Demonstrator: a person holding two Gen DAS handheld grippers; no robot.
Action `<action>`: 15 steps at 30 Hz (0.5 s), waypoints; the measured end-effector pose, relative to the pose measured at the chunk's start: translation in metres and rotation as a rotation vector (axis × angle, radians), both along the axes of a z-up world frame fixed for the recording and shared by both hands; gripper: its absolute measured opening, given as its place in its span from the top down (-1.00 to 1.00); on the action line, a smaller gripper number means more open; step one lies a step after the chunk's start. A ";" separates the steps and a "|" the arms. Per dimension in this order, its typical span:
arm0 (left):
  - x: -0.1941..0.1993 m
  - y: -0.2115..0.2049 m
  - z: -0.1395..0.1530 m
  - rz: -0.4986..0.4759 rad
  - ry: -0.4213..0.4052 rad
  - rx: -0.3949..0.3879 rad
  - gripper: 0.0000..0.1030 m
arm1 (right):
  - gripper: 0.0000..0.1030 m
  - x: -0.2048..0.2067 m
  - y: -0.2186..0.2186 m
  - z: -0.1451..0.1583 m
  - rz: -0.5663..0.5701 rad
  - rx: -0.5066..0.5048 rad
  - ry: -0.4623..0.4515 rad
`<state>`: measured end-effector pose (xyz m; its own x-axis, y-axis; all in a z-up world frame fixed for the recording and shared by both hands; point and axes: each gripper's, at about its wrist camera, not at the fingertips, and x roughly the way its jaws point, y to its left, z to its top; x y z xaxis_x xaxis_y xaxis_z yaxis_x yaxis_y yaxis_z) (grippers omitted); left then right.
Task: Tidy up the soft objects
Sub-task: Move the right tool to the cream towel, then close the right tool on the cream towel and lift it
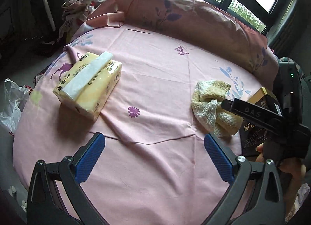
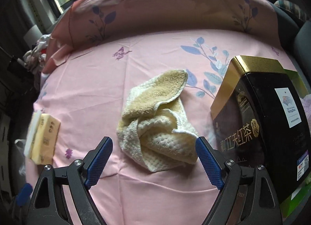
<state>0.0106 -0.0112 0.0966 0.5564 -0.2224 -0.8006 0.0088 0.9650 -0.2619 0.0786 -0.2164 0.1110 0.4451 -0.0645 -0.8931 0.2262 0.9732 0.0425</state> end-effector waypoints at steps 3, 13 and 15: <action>0.000 0.001 -0.003 -0.021 0.024 -0.019 -0.97 | -0.69 0.012 0.009 -0.022 0.042 -0.062 0.022; 0.002 0.000 -0.009 -0.055 0.027 0.008 -0.97 | -0.32 0.024 -0.002 -0.053 0.026 0.023 0.037; 0.002 0.000 -0.011 -0.051 0.027 0.005 -0.97 | 0.05 0.019 -0.004 -0.048 0.036 0.037 0.021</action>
<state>0.0129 -0.0110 0.0860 0.5223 -0.2456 -0.8166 0.0507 0.9649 -0.2578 0.0971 -0.2199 0.0625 0.4280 -0.0152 -0.9036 0.1924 0.9785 0.0746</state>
